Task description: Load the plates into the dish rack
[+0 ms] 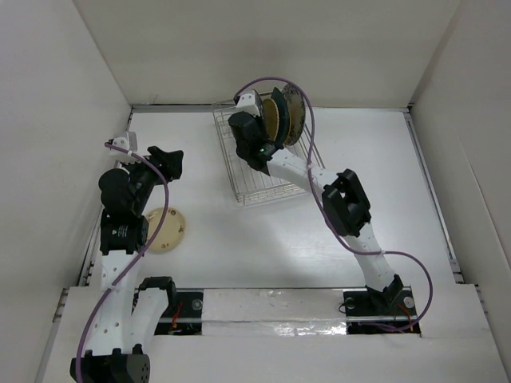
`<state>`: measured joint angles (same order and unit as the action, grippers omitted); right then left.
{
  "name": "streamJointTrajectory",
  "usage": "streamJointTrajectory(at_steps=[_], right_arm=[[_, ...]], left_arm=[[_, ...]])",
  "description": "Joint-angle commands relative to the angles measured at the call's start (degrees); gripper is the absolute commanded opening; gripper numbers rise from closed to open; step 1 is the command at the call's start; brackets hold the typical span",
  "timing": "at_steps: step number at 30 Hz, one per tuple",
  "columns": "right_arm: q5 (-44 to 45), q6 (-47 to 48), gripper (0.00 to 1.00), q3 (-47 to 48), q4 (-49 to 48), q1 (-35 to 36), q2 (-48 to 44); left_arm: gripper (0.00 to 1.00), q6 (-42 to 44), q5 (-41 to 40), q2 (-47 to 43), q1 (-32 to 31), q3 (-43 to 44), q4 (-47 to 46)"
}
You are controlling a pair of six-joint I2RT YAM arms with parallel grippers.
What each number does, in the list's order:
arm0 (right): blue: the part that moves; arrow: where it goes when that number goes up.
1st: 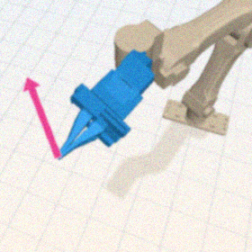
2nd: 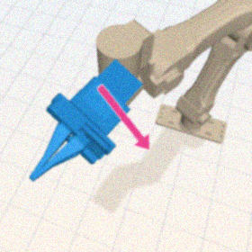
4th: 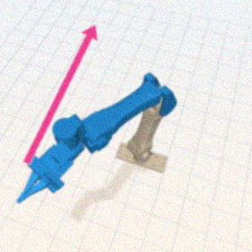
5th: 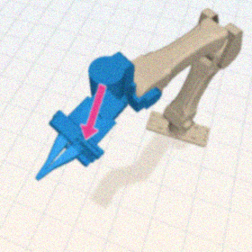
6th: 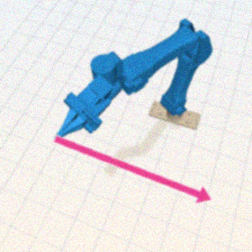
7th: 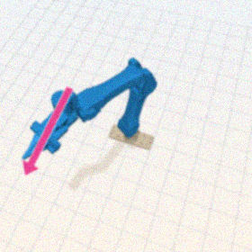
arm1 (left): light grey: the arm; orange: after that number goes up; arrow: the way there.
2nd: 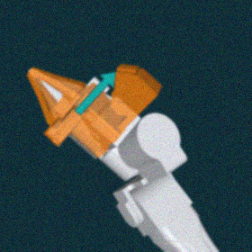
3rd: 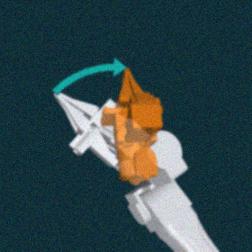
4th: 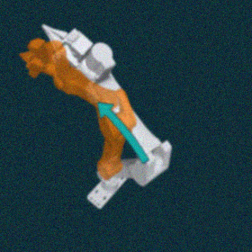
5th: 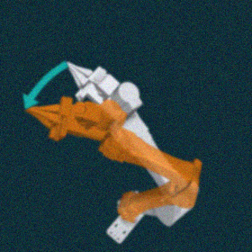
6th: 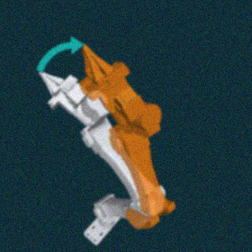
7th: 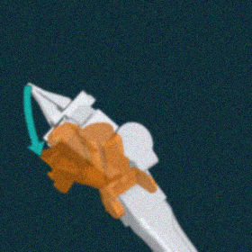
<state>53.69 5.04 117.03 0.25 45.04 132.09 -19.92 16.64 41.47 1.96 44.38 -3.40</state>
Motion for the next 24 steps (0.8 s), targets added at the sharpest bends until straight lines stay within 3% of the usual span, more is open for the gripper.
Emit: streamJointTrajectory(at_steps=[1,13,23,24], right_arm=[[5.54,0.32,0.00,-0.31,-6.76,-0.65,-4.91],[-0.77,-7.13,0.00,8.65,2.03,-1.71,4.48],[-4.38,-9.96,0.00,5.49,2.21,-1.71,4.67],[-4.82,-10.05,0.07,4.96,1.95,-1.71,4.06]], left_arm=[[0.60,-0.29,1.11,-0.34,-0.02,1.23,-2.05],[0.60,-0.29,1.11,-0.25,-0.02,1.23,-2.05],[0.60,-0.29,1.20,0.10,-0.02,1.23,-2.14],[0.60,-0.29,1.20,0.19,-0.02,1.15,-2.05]])
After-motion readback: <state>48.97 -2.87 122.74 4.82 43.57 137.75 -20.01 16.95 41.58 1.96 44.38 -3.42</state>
